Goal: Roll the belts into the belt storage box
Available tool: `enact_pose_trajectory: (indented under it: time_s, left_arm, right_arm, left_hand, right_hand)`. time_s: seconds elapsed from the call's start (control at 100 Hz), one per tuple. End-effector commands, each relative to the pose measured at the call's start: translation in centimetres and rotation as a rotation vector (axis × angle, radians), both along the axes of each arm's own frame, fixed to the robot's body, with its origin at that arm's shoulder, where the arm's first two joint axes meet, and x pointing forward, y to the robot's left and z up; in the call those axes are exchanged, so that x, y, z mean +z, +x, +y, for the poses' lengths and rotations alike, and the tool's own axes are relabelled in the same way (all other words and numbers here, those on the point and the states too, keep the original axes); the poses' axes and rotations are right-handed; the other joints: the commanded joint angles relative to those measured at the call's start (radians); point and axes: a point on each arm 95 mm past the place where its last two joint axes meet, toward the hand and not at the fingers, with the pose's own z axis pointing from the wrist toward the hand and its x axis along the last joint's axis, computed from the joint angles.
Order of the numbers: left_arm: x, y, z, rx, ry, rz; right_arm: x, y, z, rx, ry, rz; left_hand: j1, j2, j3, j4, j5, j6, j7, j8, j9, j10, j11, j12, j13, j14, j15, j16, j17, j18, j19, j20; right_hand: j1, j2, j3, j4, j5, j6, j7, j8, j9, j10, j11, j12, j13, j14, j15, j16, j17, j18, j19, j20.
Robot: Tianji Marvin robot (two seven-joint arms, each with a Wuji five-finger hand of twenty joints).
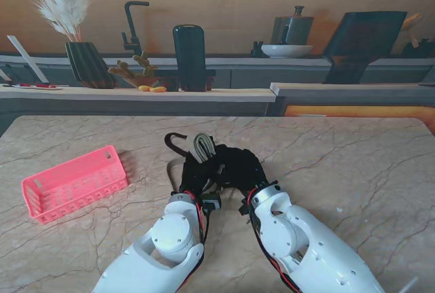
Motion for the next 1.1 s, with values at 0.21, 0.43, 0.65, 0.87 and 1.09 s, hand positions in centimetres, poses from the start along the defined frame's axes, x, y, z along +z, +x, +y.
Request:
enact_pose_trajectory:
  time_s: [0.21,0.43,0.65,0.87,1.09]
  left_arm:
    - [1.1,0.3,0.9,0.008,0.002,-0.028]
    - [2.4,0.4,2.9,0.015,0.061,-0.091]
    - [4.0,1.0,6.5,-0.015,0.242,-0.142]
    - [5.7,1.8,10.9,0.002,0.472,-0.171]
    - [7.2,2.3,16.0,0.032,0.796,-0.183]
  right_arm:
    - [0.3,-2.3,-1.6,-0.026,-0.005,0.043]
    - [0.5,-2.4,-3.4,-0.105,0.0,-0.002]
    - [0.4,-2.4,-4.7,-0.148,-0.012,-0.031]
    - [0.1,-2.3,-5.4,-0.162,-0.022,-0.034]
    - [-0.3,-2.1,-5.9,-0.177,-0.036,-0.033]
  left_hand:
    - [0.169,0.171,0.044,-0.001,0.095,-0.039,0.028,0.016,0.119,-0.038,0.078,0.106,0.141,-0.025,0.185,0.118,0.058,0.052,0.116,0.045]
    - [0.162,0.154,0.059,0.003,0.171,-0.031,0.032,0.025,0.138,-0.019,0.066,0.135,0.19,-0.048,0.304,0.243,0.082,0.101,0.256,0.099]
    - [-0.001,0.078,0.086,0.011,0.256,-0.047,0.104,0.057,0.2,0.009,-0.017,0.219,0.216,-0.051,0.347,0.34,0.093,0.124,0.308,0.181]
    - [-0.066,0.069,0.043,0.029,0.268,-0.096,0.236,0.183,0.211,0.012,0.144,0.289,0.234,-0.003,0.459,0.387,0.08,0.167,0.419,0.246]
    - [-0.091,0.057,0.042,0.023,0.303,-0.088,0.267,0.242,0.233,0.027,0.263,0.269,0.314,-0.01,0.589,0.38,0.205,0.175,0.63,0.302]
  right_hand:
    - [-0.051,0.015,-0.037,0.016,-0.038,-0.211,-0.043,0.036,-0.123,0.041,-0.121,-0.028,-0.063,0.013,-0.07,-0.022,-0.044,0.014,-0.067,-0.014]
    - [-0.055,0.032,-0.059,0.017,0.002,-0.23,-0.032,0.058,-0.1,0.043,-0.116,-0.023,-0.048,0.018,-0.055,-0.012,-0.04,-0.003,-0.069,-0.007]
    - [-0.051,0.043,-0.067,0.019,0.042,-0.25,-0.006,0.08,-0.078,0.041,-0.11,-0.018,-0.036,0.018,-0.043,-0.004,-0.048,-0.011,-0.075,-0.003]
    - [-0.047,0.054,-0.072,0.02,0.084,-0.268,0.018,0.098,-0.056,0.042,-0.108,-0.015,-0.026,0.022,-0.039,-0.001,-0.056,-0.012,-0.082,0.0]
    - [-0.043,0.075,-0.084,0.02,0.134,-0.284,0.04,0.111,-0.026,0.041,-0.106,-0.011,-0.012,0.026,-0.036,0.003,-0.062,-0.011,-0.087,0.004]
